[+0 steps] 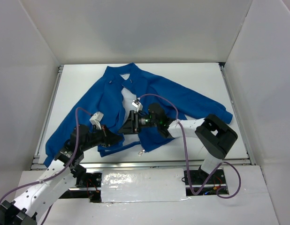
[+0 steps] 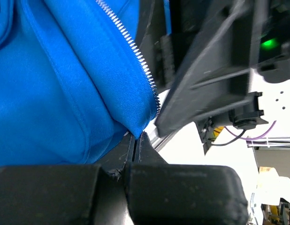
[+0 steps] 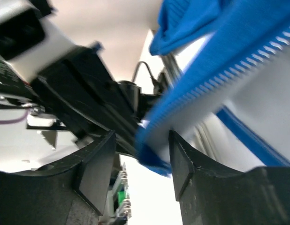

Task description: Zip up the jacket

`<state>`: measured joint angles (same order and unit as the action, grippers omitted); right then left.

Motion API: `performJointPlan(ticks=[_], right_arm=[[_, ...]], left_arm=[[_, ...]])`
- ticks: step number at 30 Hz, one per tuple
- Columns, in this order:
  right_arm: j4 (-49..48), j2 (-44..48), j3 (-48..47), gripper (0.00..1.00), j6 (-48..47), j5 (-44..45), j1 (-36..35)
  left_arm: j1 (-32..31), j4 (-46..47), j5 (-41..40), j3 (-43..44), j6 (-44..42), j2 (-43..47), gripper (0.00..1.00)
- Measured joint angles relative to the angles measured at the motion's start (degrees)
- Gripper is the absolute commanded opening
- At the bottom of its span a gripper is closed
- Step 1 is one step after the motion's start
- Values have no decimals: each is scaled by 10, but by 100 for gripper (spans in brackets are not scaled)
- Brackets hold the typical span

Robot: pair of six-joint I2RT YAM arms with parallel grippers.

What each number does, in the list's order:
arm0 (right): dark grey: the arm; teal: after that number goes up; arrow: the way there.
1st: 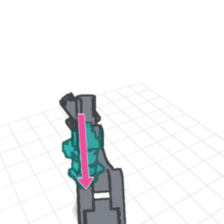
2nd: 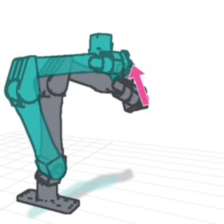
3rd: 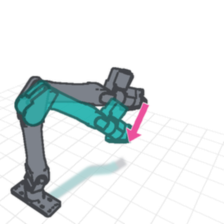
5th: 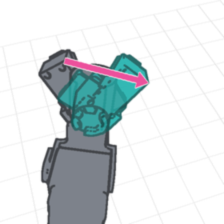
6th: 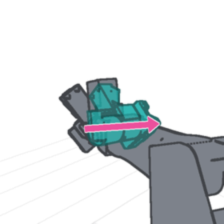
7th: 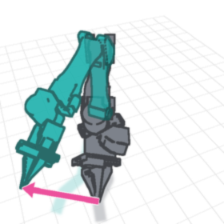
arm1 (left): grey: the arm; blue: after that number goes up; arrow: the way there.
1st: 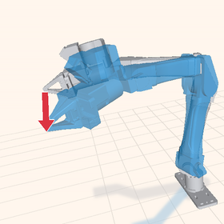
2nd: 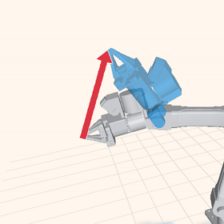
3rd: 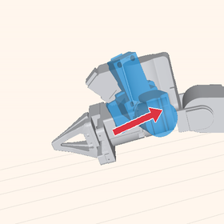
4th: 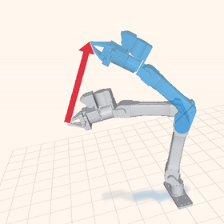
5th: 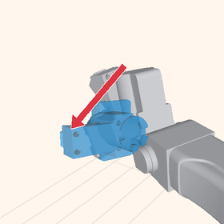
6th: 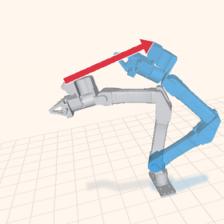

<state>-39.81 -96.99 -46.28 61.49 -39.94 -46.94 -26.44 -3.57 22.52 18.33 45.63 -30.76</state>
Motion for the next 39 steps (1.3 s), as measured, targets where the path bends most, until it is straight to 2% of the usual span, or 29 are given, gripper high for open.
performJointPlan(ticks=[7,10,15,20,23,28,33,39], right_arm=[[19,38,57,61,-63,14,12],[53,82,85,62,-97,40,17],[175,168,105,65,-161,119,30],[311,243,105,57,-216,212,31],[421,232,75,54,-248,282,17],[561,195,16,51,-283,384,-51],[640,165,-26,50,-315,438,-94],[684,90,-74,50,-342,475,-118]], left_arm=[[0,36,11,-25,24,28,0],[0,46,12,-33,33,27,0],[0,61,11,-33,43,12,0],[0,56,-5,-32,42,13,0],[0,29,-22,-17,38,15,0],[0,-25,-62,37,21,17,0],[0,-68,-99,72,4,11,0],[0,-109,-111,79,-19,6,0]])
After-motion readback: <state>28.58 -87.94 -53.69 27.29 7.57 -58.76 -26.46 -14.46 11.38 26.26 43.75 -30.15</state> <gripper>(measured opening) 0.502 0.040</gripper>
